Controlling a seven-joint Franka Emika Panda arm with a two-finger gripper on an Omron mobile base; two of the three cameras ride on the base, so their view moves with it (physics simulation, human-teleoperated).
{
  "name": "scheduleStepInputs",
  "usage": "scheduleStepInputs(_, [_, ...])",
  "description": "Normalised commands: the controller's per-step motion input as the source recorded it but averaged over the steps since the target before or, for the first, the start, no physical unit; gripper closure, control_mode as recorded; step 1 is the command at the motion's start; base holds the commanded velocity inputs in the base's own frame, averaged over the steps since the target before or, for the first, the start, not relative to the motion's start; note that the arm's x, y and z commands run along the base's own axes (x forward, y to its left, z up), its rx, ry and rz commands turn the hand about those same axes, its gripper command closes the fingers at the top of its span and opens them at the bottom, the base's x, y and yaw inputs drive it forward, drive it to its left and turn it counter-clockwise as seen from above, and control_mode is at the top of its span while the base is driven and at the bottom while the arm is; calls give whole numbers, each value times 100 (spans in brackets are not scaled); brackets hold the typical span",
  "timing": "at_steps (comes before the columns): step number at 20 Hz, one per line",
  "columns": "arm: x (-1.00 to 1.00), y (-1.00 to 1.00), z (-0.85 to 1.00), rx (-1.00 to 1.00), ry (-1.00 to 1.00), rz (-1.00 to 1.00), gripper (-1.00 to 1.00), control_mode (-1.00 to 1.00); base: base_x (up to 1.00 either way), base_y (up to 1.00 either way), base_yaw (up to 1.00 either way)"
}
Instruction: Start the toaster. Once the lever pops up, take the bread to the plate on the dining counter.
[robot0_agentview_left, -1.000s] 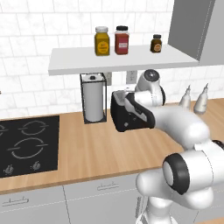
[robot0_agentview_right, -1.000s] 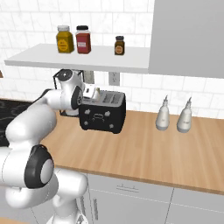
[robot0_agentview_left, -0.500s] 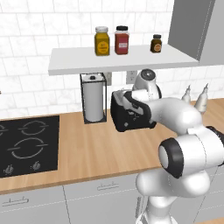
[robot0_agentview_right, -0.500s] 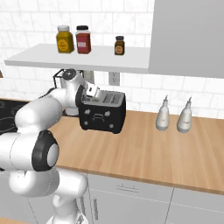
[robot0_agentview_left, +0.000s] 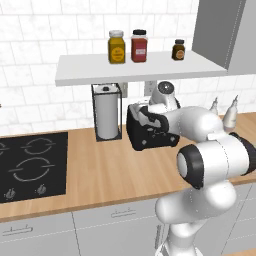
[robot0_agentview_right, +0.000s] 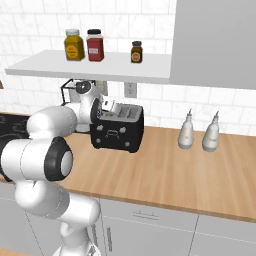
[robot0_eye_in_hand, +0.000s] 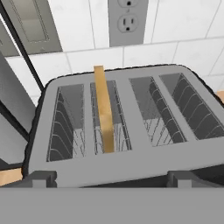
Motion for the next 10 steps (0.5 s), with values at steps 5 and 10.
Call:
scheduleStepInputs(5, [24,0,-11,0,-4,0,-100,-100,0,0,0])
scheduleStepInputs(10, [16,0,-9,0,-7,0,-100,-100,0,0,0])
